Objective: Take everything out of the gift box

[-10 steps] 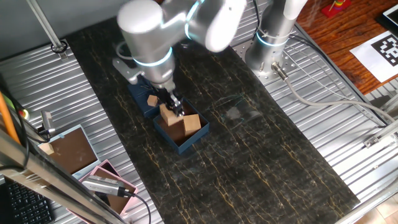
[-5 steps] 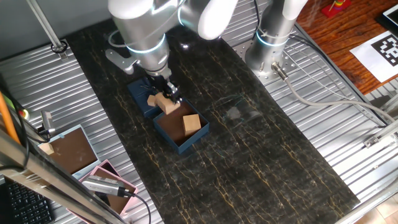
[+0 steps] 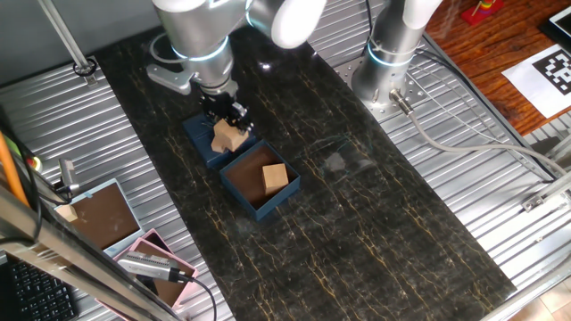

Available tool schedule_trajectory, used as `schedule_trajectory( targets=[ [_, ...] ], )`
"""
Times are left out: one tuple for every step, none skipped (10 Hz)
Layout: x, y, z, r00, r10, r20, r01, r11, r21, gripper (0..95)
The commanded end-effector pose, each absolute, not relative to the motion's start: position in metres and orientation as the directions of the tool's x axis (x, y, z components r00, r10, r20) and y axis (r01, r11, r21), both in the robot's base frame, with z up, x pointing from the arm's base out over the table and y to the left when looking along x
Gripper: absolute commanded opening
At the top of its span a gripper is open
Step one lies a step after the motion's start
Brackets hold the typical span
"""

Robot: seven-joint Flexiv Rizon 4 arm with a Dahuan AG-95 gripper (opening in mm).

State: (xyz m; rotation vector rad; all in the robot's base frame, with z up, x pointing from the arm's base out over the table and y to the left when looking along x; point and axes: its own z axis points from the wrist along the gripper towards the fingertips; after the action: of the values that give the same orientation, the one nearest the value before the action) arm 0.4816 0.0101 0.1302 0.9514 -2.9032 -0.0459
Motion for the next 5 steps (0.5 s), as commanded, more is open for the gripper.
schedule_trajectory(
  targets=[
    [0.480, -0.005, 0.122, -0.729, -0.679, 0.082, -0.676, 0.734, 0.067, 0.0],
    [0.475, -0.015, 0.117, -0.699, -0.710, 0.087, -0.706, 0.705, 0.070, 0.0],
    [0.473, -0.018, 0.115, -0.692, -0.717, 0.087, -0.714, 0.697, 0.070, 0.0],
    [0.467, -0.020, 0.109, -0.688, -0.720, 0.090, -0.717, 0.694, 0.068, 0.0],
    [0.464, -0.022, 0.105, -0.684, -0.724, 0.088, -0.721, 0.690, 0.067, 0.0]
  ],
)
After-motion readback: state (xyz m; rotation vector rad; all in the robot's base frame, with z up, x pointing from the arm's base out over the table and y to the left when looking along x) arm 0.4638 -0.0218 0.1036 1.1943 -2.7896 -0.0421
